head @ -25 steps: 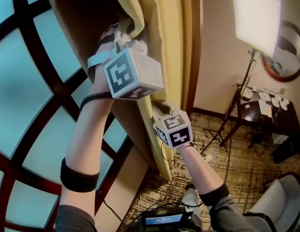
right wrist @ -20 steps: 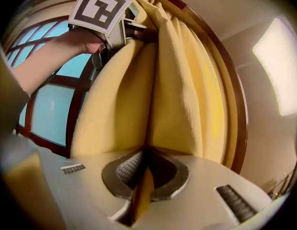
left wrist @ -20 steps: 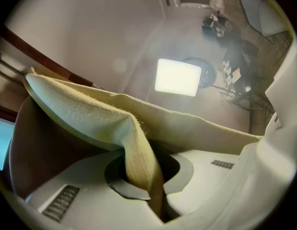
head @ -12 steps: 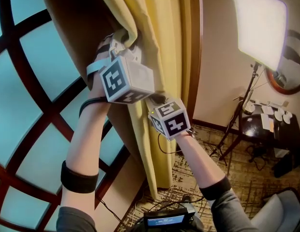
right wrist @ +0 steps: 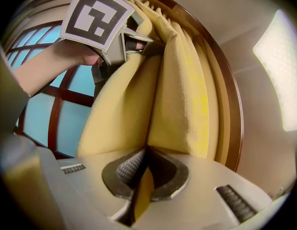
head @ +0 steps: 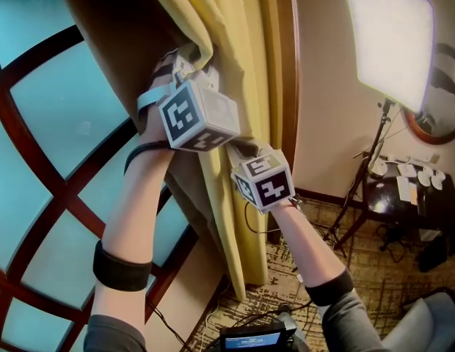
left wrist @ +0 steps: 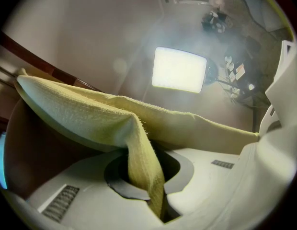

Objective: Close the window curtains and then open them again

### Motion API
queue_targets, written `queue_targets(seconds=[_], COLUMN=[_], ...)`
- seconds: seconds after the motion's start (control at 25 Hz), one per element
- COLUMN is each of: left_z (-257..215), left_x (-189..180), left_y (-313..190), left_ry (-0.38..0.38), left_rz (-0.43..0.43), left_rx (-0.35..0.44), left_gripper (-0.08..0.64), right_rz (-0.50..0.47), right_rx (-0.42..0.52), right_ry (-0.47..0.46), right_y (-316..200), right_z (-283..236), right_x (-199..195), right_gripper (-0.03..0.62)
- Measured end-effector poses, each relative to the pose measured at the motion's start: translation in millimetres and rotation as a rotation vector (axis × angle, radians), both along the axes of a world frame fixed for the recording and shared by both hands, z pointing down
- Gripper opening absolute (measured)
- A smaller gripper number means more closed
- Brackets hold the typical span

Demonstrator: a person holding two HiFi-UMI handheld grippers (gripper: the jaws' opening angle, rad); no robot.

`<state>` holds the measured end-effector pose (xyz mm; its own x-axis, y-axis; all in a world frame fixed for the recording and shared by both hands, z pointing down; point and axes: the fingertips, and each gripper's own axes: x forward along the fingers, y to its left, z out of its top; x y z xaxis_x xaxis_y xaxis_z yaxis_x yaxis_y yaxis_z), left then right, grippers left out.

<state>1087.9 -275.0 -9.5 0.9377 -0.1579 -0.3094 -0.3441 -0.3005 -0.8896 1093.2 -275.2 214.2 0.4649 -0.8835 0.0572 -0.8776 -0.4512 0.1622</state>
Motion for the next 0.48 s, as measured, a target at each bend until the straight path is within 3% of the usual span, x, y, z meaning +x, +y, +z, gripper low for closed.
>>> queue_targets(seconds=[0.24,0.48], left_z=[-8,-29], left_x=[34,76], left_y=[7,40], left_ry=[0.002,0.044], left_rz=[0.003,0.003], left_rx=[-0.005,-0.012], left_gripper=[0.008,0.009], right_rz=[0.007,-0.057], right_rx=[0.013,0.045], right_ry=[0.004,0.015], right_y=[1,8], right_z=[-5,-19], right_x=[34,87], right_gripper=[0.016,0.015])
